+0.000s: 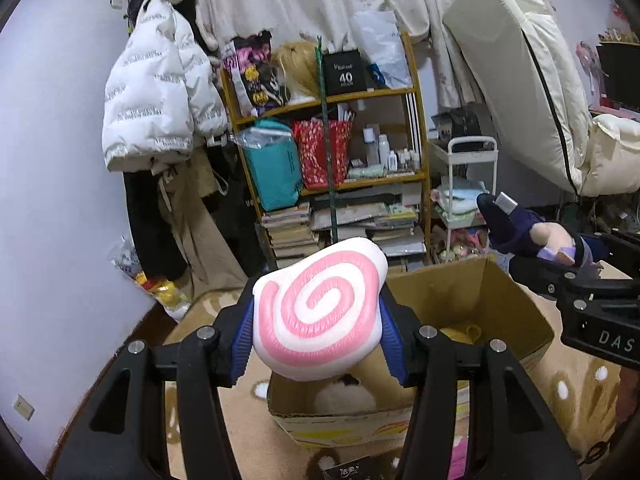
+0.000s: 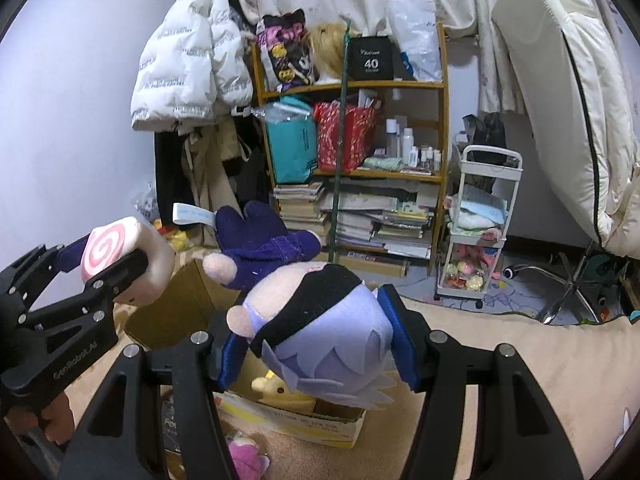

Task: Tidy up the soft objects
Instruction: 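Open the left tool over the box while the right tool drops the doll inside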

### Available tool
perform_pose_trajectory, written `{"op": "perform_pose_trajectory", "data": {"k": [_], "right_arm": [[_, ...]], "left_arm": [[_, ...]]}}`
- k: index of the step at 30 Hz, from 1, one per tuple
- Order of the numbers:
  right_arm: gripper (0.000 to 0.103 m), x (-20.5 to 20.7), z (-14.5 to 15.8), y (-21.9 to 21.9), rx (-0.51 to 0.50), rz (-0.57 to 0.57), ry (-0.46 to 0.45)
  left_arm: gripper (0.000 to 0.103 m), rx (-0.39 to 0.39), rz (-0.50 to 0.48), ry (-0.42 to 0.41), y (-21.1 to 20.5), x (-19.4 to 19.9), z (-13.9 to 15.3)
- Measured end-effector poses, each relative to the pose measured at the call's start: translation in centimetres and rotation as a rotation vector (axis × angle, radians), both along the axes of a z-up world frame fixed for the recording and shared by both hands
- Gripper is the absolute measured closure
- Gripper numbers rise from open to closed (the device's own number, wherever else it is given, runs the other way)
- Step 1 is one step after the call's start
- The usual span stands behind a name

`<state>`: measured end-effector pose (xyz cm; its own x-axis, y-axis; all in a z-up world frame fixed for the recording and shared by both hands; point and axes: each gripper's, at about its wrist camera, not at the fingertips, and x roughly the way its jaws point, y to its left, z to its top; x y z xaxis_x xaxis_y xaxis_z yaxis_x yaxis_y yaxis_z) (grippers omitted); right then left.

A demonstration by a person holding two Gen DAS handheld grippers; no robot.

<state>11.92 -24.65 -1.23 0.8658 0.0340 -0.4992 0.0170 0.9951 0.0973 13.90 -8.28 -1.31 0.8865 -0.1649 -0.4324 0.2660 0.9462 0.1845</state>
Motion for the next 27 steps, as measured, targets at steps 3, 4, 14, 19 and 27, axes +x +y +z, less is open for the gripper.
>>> {"op": "perform_pose_trajectory", "data": {"k": [3,4,14,19,27], "right_arm": [[0.039,0.4,-0.9,0.2,-0.003,0.009,0.023],[0.039,0.6,-1.3,0.2,-0.001,0.012,0.033],[0.038,1.7,-3.5,0.0,-0.002,0.017,0.099],[0.036,2.0,-4.2,0.0,0.019,0.034,0.129],[0.021,1.8,-4.7,0.2,-0.002,0.026,0.131]], "left_arm": [[0.050,-0.004,-0.003,0.030,0.1,0.8,-1.1],[0.050,-0.006,-0.005,0.036,0.1,1.0,-1.5],[0.042,0.003,-0.032,0.082,-0.4,1.7,-3.1],[0.038,-0.002,-0.022,0.127,-0.4,2.2,-3.7],[0.014,0.008,0.016,0.125,0.1,1.9,-3.9]]}}
